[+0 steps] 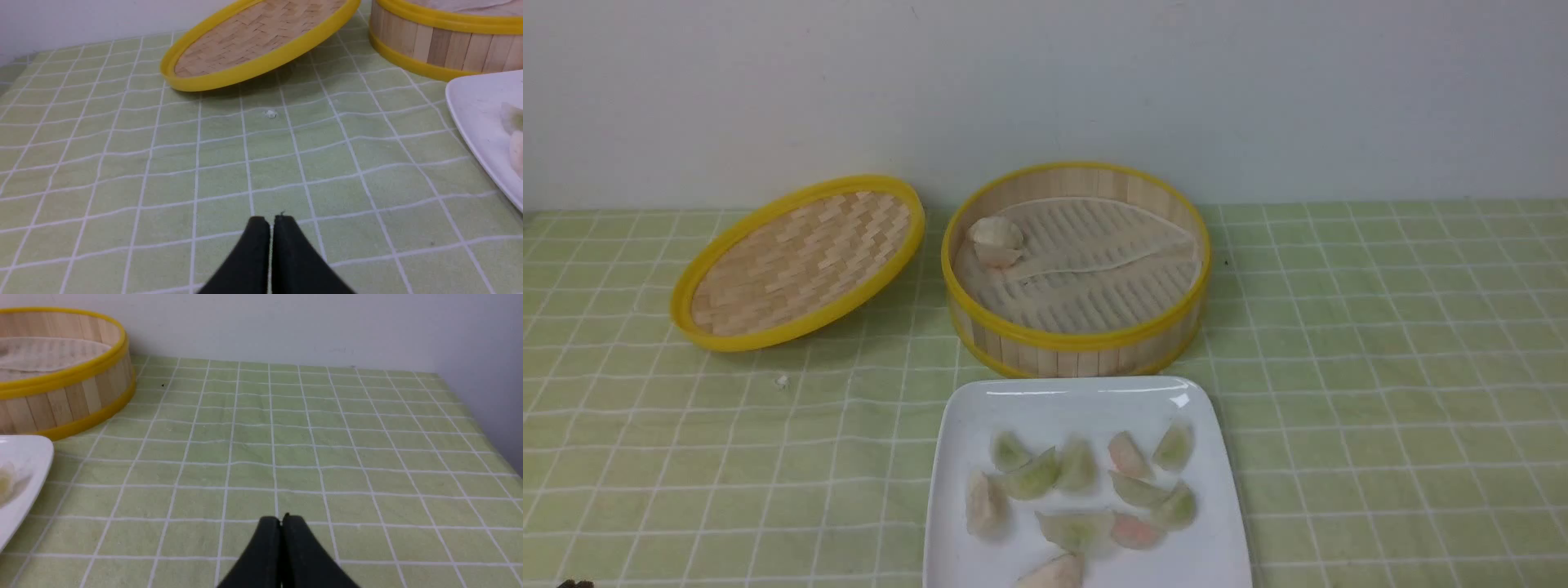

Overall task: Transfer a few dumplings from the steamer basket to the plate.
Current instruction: Use the left arm to grab a dumpling from the steamer

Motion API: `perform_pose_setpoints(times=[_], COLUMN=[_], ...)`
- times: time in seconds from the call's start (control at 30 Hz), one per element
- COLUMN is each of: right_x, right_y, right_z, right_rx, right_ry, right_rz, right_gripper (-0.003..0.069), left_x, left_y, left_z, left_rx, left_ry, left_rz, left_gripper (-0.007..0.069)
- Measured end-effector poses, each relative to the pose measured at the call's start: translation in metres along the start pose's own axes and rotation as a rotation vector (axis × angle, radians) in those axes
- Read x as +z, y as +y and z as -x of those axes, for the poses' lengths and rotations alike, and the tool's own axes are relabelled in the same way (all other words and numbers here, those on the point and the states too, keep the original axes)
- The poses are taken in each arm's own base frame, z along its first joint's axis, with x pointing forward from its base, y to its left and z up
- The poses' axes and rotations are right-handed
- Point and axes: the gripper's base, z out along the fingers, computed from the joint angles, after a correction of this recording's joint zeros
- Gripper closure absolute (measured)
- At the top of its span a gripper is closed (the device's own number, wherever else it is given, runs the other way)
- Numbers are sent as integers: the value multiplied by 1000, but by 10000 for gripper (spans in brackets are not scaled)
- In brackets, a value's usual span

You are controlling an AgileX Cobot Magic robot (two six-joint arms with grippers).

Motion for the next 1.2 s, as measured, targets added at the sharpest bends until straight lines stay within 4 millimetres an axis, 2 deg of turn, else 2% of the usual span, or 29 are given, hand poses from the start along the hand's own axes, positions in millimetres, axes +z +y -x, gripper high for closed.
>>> perform_pose_setpoints(times=[1.2], right_x=[0], right_y=[0], right_z=[0], right_rx=[1], right_ry=[0], right_rz=[0], right_gripper=[673], left_x=[0], left_y=[0], left_z=[1], left_rx=[-2], left_ry=[-14], left_rz=[2], left_gripper=[630])
